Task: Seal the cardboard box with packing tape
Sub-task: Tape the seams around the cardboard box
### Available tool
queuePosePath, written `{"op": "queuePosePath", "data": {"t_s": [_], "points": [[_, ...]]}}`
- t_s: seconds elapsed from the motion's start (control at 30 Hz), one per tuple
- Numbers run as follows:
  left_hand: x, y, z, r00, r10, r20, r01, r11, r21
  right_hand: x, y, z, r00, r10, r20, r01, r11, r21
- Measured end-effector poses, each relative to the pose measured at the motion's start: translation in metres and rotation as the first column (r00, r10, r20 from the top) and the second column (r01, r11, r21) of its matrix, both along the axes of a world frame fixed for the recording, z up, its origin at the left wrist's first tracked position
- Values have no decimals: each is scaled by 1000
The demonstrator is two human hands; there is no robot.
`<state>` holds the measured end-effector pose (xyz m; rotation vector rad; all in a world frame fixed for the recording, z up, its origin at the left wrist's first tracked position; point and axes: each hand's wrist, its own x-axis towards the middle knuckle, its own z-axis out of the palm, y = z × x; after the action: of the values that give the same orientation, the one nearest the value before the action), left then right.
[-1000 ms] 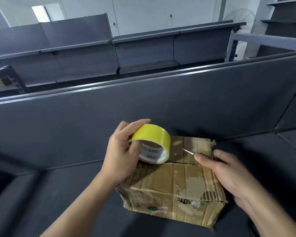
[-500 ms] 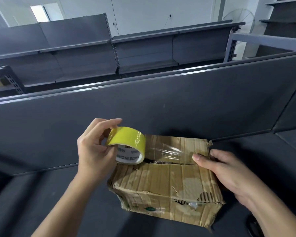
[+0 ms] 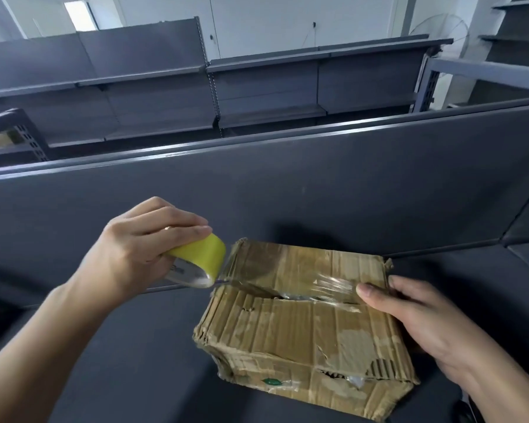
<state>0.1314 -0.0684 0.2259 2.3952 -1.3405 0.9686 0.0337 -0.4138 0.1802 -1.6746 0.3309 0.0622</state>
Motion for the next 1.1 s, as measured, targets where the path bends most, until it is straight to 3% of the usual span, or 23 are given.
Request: {"op": "queuePosePath", "data": {"t_s": [0.23, 0.3, 0.37, 0.43, 0.5, 0.6, 0.7, 0.87, 1.0, 1.1], "points": [[8, 18, -14, 996, 79, -39, -77, 996, 45, -5, 9, 9, 998, 0, -59, -3, 999, -51], [6, 19, -22, 991, 120, -52, -121, 992, -29, -4, 8, 5, 998, -21, -67, 11, 989, -150], [5, 15, -31, 982, 177, -71, -188, 958, -216, -6, 8, 3, 999, -38, -18, 30, 947, -319], [1, 3, -43, 962, 214, -167, -269, 832, -486, -8, 8, 4, 992, -93, 87, 124, 859, -496], [-6, -15, -58, 924, 194, -328, -378, 587, -716, -11, 6, 1, 959, -127, 252, 262, 736, -625], [-11, -37, -78, 882, -41, -470, -444, 268, -855, -15, 5, 10, 930, 70, 361, 255, 584, -771], [-14, -48, -83, 856, -254, -450, -434, 119, -893, -11, 7, 34, 946, 271, 177, 22, 492, -870], [-17, -51, -84, 824, -244, -512, -520, 36, -853, 27, 9, 66, 858, 426, -287, -396, 195, -897], [-21, -61, -77, 811, -207, -548, -567, -43, -823, 28, 18, 64, 728, 486, -484, -559, 11, -829], [-20, -68, -74, 794, -188, -579, -598, -66, -799, 27, 18, 66, 672, 478, -565, -616, -63, -786]]}}
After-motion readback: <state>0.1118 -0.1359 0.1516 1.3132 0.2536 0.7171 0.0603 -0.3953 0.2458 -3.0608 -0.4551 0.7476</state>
